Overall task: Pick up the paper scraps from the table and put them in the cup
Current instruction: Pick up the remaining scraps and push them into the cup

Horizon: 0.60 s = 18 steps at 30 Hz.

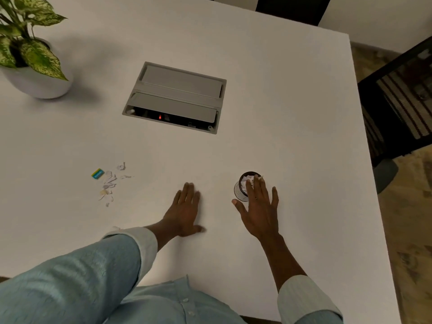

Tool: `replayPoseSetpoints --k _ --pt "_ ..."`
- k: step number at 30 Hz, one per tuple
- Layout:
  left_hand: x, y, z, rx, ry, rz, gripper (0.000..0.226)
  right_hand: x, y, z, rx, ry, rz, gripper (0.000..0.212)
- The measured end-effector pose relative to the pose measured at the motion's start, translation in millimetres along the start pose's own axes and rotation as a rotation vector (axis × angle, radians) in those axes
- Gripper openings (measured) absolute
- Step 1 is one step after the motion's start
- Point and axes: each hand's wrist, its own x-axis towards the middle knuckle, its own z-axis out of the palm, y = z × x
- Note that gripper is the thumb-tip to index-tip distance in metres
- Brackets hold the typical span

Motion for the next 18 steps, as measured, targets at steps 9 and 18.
replayPoseSetpoints --k 9,18 --pt "-7.5 -6.7 14.1 0.183 -0.087 0.013 0.153 10.7 -0.9 0.4 -0.072 -0.135 -0.002 0.079" --pt "-13.7 -22.5 1.9 0.103 -0.08 0.045 0.125 14.0 -17.4 -19.2 0.072 0.028 0.097 0.061"
